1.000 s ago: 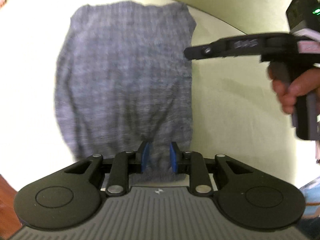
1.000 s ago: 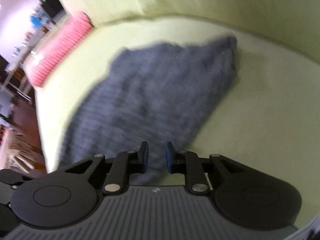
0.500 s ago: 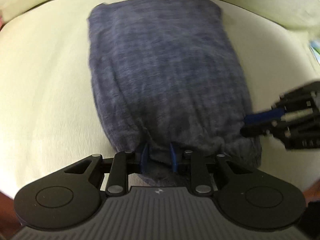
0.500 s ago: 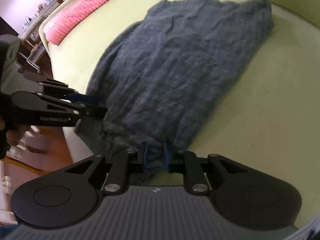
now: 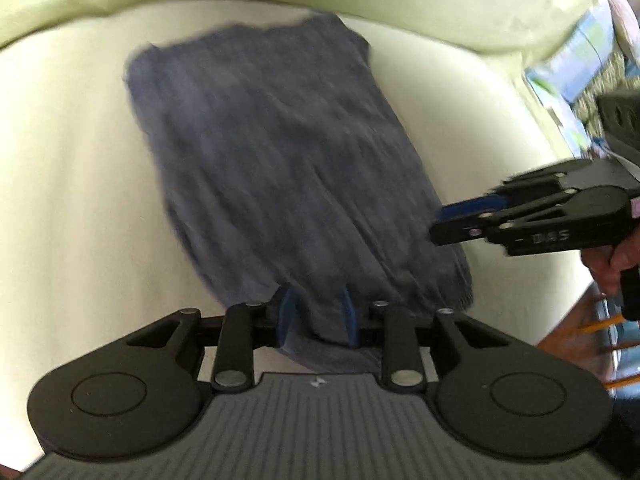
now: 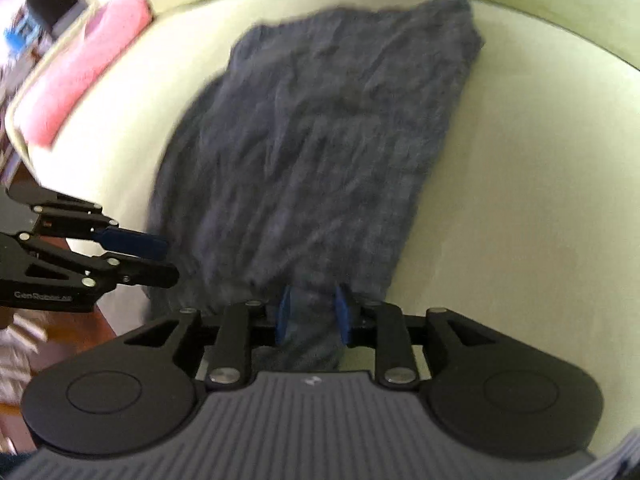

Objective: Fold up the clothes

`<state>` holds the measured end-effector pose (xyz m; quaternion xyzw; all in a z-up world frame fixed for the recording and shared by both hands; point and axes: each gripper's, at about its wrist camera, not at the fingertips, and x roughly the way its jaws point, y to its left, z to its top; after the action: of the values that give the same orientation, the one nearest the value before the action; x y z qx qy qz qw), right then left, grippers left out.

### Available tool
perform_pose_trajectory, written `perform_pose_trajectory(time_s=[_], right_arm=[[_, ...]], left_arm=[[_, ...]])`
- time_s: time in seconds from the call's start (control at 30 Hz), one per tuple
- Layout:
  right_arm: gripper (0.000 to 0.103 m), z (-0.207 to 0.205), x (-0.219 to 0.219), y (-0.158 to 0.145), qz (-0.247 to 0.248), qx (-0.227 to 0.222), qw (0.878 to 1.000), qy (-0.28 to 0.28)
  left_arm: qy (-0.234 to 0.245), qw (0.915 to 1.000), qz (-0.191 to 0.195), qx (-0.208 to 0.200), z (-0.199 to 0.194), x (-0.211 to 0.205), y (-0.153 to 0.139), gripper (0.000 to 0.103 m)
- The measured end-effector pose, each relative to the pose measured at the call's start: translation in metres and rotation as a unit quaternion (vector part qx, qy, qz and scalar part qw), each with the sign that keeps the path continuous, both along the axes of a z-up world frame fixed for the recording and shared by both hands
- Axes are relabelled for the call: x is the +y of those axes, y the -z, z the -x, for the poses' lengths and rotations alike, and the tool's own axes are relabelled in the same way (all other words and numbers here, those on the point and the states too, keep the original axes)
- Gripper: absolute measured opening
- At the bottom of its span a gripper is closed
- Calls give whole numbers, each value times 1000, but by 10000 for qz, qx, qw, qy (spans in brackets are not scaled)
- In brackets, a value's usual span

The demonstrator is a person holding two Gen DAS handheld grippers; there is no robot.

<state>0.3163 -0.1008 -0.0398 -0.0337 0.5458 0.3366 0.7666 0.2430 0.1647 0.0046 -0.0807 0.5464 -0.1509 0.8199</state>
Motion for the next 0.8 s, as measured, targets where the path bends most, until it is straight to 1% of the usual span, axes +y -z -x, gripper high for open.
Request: perform_pose_trajectory(time_s=[0.03,0.07,0.13,0.2,0.23,0.27,0.33,0.37,0.43,0.47,0.5,0.53,0.57,0.6,0.63,0.67,0.7,0.73,0.77,0.8], right_arm=[[23,-3,0,-3,-19,-36,10000,22],[23,-8,-1,-6,-41,-117,9999,57],[24,-24,-3,-13,-131,-301,9994,144],[25,-39,-6,-20,-201,-467,9985,203],[25,-44,-4,-21,-205,-526,9983,170],[25,-49,-2,-23,-213,-583,9980,131],[25,-51,-3,-25,-267,-671,9974,-29],[25,-49,-4,-27,-301,-694,9968,-249],[25,-41,-7,-29,-301,-716,9939,-778],[25,-34,-8,-30,-281,-749,9908,-1091],[25,-27,-9,-31,-246,-778,9864,-1429],[26,-20,-11,-33,-204,-819,9800,-1805],[26,-7,-12,-34,-128,-940,9667,-2377],[28,5,-14,-34,-70,-1091,9527,-2834],[30,17,-16,-34,-12,-1238,9370,-3268],[31,27,-17,-33,42,-1379,9229,-3596],[32,38,-19,-32,78,-1493,9100,-3868],[32,45,-19,-31,88,-1549,9036,-3993],[32,57,-19,-27,103,-1649,8925,-4197],[32,68,-18,-24,118,-1745,8814,-4387]], left_arm=[[-203,9998,10,-27,-8,12,-2,46],[-393,9992,21,-36,-15,21,-3,48],[-802,9968,48,-27,-33,38,-3,48],[-1238,9921,179,-52,-50,53,-7,48],[-1353,9905,222,-75,-55,56,-10,48],[-1355,9905,223,-102,-56,56,-13,48],[-1016,9947,-11,-171,-47,44,-24,48],[-854,9962,-99,-166,-41,38,-26,48],[-278,9990,-338,-112,-21,17,-29,48],[-22,9990,-430,-82,-15,7,-27,48],[421,9973,-596,-70,-4,-7,-26,48],[873,9931,-772,-100,9,-19,-26,48],[1322,9866,-946,-129,22,-30,-25,48],[1769,9777,-1118,-158,35,-42,-25,48],[2081,9702,-1227,-186,45,-51,-24,48],[2320,9638,-1290,-239,51,-57,-23,48],[2630,9545,-1373,-319,60,-66,-21,48],[2805,9485,-1422,-369,66,-70,-20,48],[2885,9455,-1451,-412,69,-72,-20,48],[3013,9405,-1490,-493,72,-76,-18,48]])
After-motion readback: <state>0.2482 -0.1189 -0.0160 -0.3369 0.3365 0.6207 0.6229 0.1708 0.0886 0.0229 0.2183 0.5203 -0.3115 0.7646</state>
